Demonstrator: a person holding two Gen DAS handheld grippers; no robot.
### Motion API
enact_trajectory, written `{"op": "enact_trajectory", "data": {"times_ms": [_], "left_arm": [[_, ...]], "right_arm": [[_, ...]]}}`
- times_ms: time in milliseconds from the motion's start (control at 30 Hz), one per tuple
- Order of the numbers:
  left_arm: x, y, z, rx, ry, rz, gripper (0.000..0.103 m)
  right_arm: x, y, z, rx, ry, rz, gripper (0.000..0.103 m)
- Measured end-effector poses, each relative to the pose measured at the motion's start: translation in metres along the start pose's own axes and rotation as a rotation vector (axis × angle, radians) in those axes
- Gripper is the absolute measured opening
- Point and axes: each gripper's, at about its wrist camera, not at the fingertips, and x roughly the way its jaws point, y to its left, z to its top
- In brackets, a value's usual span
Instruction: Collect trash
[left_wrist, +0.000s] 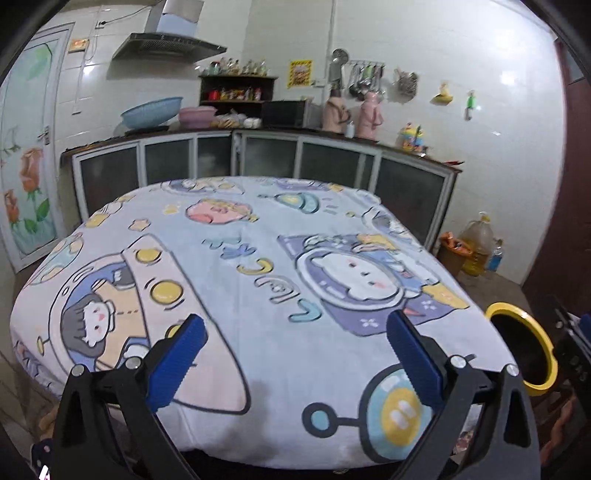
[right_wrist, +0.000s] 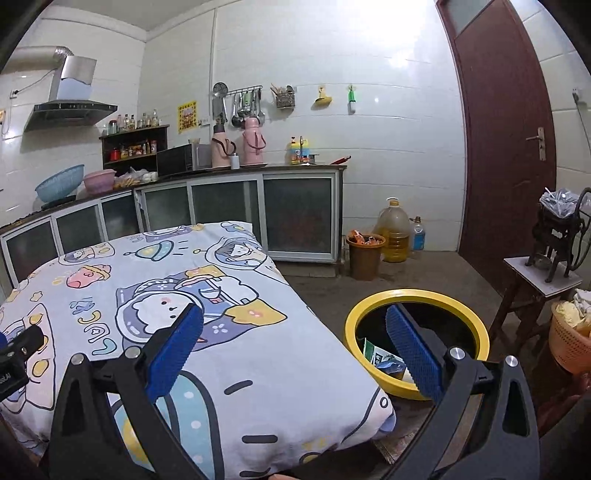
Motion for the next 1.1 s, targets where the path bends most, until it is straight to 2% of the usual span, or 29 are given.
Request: {"op": "enact_trajectory", "data": {"times_ms": [233,400,500,867,1100], "left_arm": [[0.011,0.011,-0.015,-0.03,0.065,0.047,0.095],[0.01,0.02,-0.018,-0.056,0.067,0.089,0.095],[0.009,0.027,-0.02,-0.082,0.071,0.088,0.095],[0.003,0.022,-0.019,-0.06,0.051,0.071,0.095],[0.007,0.025,-0.02,-0.069,0.068,0.067,0.095]], "right_arm": [[0.006,0.011,-0.014,-0.033,0.032,0.034,0.095],[-0.003,0.024,-0.022,-0.087,-0.011,0.072,0.095],[-0.004,0.029,-0.025,-0.107,-0.009,0.087,0.095],[-0.005,0.035,-0.029,-0.115,0.001,0.103,0.095],[-0.001,0.04,-0.033,-0.13,0.023,0.114,0.095]]}}
